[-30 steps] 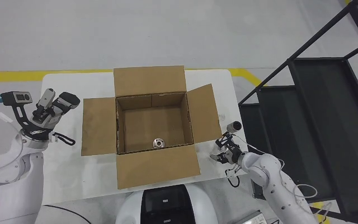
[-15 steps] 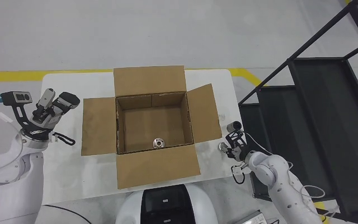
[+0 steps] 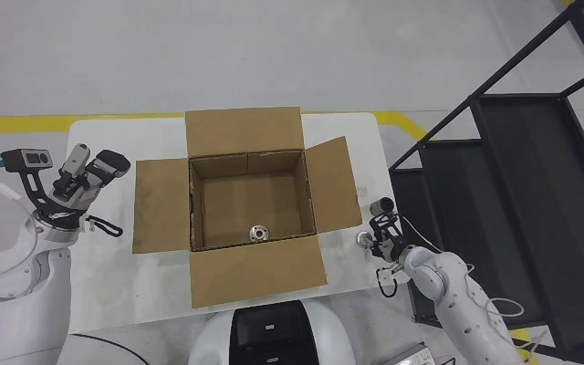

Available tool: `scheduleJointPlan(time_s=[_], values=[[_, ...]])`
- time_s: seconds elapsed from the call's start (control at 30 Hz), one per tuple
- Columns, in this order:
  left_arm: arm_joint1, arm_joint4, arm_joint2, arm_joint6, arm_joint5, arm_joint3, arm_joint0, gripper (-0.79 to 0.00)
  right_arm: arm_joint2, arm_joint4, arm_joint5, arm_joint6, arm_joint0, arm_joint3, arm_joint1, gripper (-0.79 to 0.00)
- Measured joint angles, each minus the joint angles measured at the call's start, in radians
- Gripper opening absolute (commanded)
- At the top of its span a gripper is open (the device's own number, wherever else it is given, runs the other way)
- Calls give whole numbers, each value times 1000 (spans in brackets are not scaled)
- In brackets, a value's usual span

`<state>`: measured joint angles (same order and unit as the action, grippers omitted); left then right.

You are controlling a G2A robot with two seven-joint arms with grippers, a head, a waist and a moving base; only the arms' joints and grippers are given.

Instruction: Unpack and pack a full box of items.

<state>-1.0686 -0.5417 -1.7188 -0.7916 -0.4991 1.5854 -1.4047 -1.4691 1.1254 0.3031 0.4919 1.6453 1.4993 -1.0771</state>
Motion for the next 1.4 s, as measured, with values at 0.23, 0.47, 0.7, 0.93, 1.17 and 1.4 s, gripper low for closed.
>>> scheduleJointPlan(time_s=[0.23, 0.47, 0.7, 0.93, 1.17, 1.4], values=[[0, 0, 0, 0, 0, 0, 0, 0, 21, -20, -5, -5, -40, -56, -5, -554], [0, 0, 0, 0, 0, 0, 0, 0, 43, -16, 8, -16, -69, -86, -8, -634], [0, 0, 0, 0, 0, 0, 0, 0, 63, -11, 10, -10, -99, -117, -10, -785], [0, 0, 0, 0, 0, 0, 0, 0, 16, -8, 27, -64, -67, -53, -1, -785], [0, 0, 0, 0, 0, 0, 0, 0, -127, 6, 200, -161, 103, 163, 28, -785], [0, 0, 0, 0, 0, 0, 0, 0, -325, -75, 328, -213, 301, 437, 46, -785]])
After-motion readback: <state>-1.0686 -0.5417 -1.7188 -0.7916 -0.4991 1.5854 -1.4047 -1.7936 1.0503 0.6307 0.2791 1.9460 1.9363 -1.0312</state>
